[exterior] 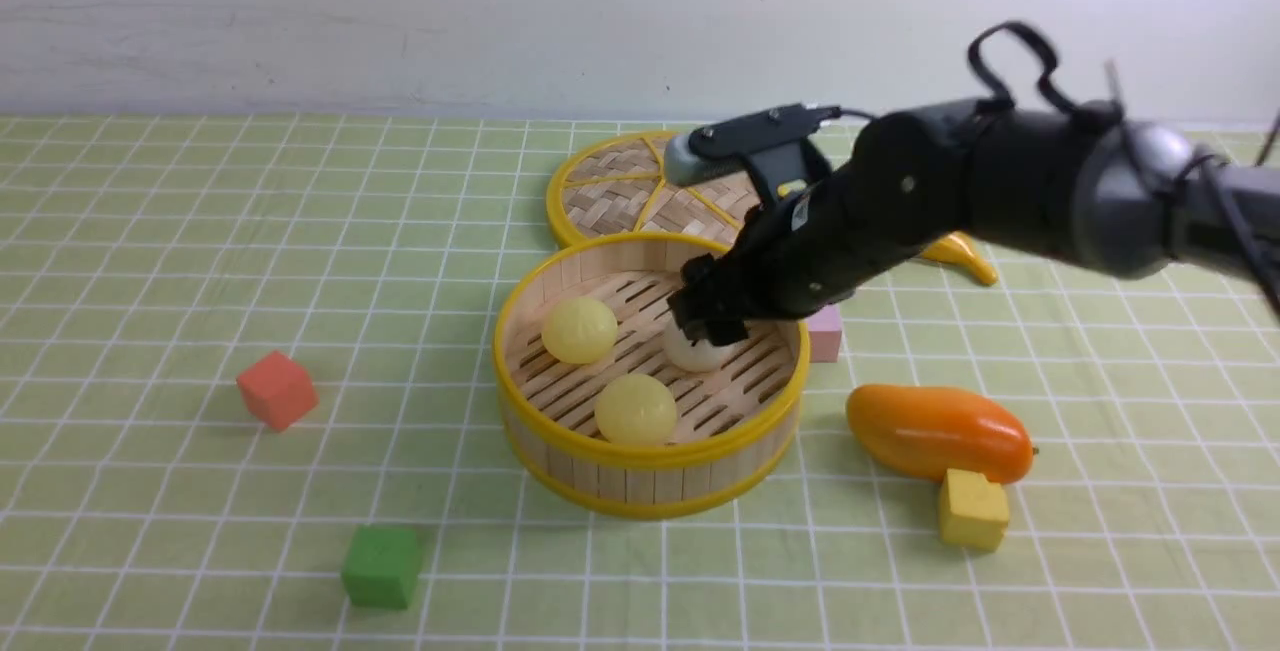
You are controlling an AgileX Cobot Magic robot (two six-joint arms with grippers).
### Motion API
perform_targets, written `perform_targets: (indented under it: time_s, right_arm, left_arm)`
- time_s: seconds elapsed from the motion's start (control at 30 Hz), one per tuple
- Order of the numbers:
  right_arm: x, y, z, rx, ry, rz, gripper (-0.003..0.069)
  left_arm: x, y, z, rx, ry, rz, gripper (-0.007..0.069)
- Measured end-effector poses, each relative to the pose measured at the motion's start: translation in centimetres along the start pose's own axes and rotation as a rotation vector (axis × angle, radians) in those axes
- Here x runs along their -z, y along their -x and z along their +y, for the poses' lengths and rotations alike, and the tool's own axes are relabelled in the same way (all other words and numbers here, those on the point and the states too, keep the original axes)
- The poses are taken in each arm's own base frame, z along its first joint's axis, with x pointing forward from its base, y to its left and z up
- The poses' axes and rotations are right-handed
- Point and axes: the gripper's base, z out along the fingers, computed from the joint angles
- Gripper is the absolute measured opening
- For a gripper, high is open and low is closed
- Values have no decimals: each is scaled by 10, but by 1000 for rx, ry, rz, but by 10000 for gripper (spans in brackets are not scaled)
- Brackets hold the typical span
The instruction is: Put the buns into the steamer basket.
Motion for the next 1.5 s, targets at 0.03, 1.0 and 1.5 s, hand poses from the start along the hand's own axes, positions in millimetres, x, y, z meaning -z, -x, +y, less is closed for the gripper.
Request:
perform_targets:
  time_s: [0.03, 1.0, 1.5]
  right_arm:
    - [16, 1, 2, -3, 4, 16, 584]
    - [301, -182, 3, -159, -123, -217, -20]
    - [180, -348, -24, -210, -372, -578, -19]
  left_arm:
    - [0, 0, 0, 0, 0, 0, -1]
    - [0, 0, 0, 0, 0, 2, -1]
    - [0, 0, 0, 1, -1, 3, 4]
